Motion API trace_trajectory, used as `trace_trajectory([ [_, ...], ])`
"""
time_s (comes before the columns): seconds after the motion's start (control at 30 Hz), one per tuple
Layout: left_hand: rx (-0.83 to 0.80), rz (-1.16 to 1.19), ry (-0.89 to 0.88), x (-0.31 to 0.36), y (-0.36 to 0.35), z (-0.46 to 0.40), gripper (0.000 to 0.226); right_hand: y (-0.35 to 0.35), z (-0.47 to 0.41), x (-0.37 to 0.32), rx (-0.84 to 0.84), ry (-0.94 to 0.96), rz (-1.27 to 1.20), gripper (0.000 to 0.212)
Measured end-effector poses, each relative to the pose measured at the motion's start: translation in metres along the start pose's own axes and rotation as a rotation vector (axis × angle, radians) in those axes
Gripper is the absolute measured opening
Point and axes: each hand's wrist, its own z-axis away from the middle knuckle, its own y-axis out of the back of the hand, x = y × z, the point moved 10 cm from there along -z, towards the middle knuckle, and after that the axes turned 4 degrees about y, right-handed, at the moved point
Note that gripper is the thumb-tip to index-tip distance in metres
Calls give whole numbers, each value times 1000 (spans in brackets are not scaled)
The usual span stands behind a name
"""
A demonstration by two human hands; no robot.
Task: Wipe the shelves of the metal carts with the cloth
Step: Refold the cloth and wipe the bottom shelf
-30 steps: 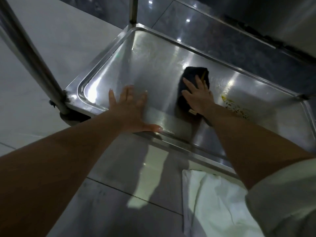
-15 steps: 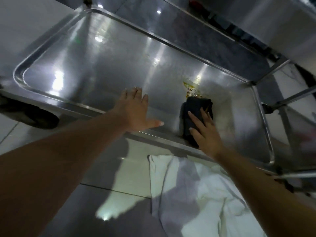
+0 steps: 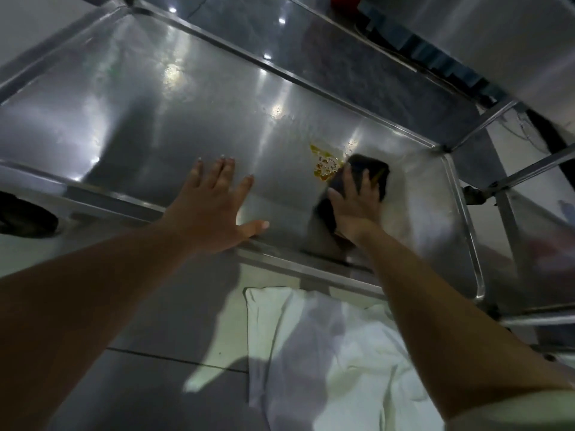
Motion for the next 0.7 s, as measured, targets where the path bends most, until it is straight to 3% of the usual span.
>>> trace_trajectory([
  [0.17, 17, 24, 22, -4, -4, 1, 94, -15, -30, -128, 71, 313, -36, 58],
  [0.3, -6, 23, 18, -13, -10, 2, 94, -21, -66, -155, -29, 382, -86, 52],
  [0.47, -2, 22, 16, -13, -9, 3, 89, -13, -92, -100, -43, 298, -92, 54],
  [0.7, 43, 49, 18, -11, -2, 3, 91, 16, -81, 56, 38, -91, -147, 53],
])
